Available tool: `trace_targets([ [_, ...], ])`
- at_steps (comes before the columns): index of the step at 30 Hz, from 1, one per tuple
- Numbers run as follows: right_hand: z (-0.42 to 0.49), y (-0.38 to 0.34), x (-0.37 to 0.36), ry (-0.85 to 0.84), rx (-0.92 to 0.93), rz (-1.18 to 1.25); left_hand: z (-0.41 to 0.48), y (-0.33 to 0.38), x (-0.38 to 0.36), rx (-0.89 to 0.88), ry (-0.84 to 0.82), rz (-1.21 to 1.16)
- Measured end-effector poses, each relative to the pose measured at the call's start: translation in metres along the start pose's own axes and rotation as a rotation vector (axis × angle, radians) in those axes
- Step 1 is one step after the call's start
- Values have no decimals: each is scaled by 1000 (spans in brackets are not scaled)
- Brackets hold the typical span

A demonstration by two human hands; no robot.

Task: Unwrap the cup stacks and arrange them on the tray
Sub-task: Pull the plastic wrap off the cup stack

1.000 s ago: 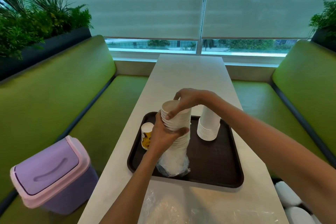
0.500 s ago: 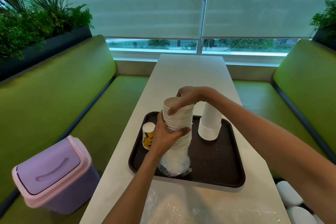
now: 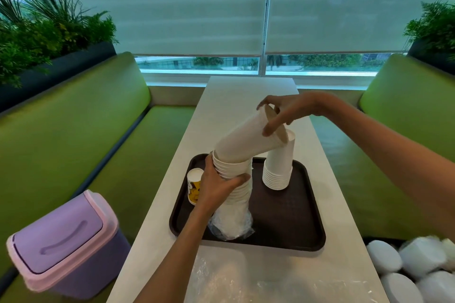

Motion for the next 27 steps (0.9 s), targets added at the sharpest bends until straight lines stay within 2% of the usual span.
trace_targets([
  [7,-6,36,-17,-170,-64,-239,-1,1,-2,-16,-9,-27],
  [11,-9,46,-22,-185,-67,-131,-1,0,-2,-14,-4,-34],
  [13,-6,55,-13,-86,-79,34,0,-1,-2,-14,-6,-30],
  [17,19,86,-1,310,-156,425,1,-1,-3,-10,-6,-22],
  [23,35,115,-39,669,-270,526,5,-2,-4,-13,4,0],
  [27,46,123,-62,721,-260,577,6,-4,-4,-17,8,13],
])
Point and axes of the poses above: each hand's wrist, its own z-axis towards the middle knuckle, its own x-axis out of the back of the hand, y = z × x, the point moved 5 cm from there along z, towards the middle knuckle, and after that the axes turned 12 degrees about y, right-handed, at the moved point
